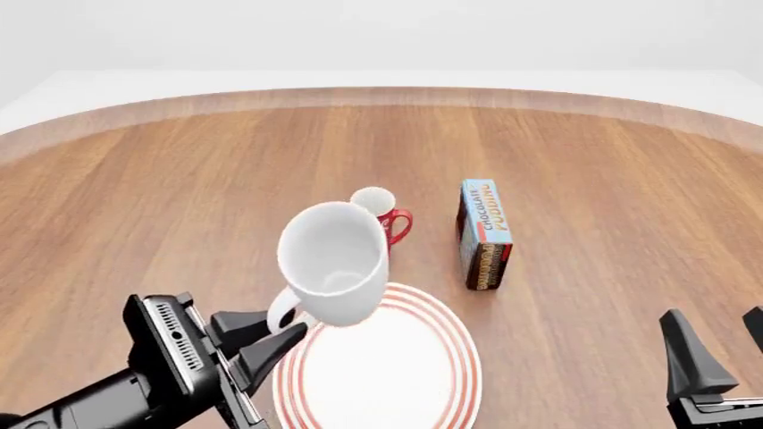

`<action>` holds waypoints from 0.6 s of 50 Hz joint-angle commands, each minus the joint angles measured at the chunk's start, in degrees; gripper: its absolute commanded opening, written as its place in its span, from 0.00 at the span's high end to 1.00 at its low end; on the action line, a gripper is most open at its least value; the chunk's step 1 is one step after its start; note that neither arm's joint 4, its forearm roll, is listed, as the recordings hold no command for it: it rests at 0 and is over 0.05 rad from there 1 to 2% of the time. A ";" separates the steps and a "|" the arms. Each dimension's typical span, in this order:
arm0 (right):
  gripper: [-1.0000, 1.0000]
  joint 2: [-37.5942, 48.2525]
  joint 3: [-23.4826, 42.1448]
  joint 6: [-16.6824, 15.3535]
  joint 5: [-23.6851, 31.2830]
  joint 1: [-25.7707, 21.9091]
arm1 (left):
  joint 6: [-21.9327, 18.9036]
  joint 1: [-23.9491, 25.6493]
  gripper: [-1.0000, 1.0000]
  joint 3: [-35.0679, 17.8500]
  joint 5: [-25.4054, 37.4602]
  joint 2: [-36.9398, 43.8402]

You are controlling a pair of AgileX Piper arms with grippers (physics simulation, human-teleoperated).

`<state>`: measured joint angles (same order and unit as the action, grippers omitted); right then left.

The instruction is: Pick up the white mug and put it on the plate, and put the chocolate pudding to the right of the plate.

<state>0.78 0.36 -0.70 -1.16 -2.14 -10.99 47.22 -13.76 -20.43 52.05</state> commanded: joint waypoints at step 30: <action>0.00 0.20 0.00 -0.23 -0.29 -0.25 | 3.32 0.84 1.00 3.89 -8.97 11.73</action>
<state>0.96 0.37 -0.89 -1.40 -2.35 -8.20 47.90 -10.28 -26.89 60.97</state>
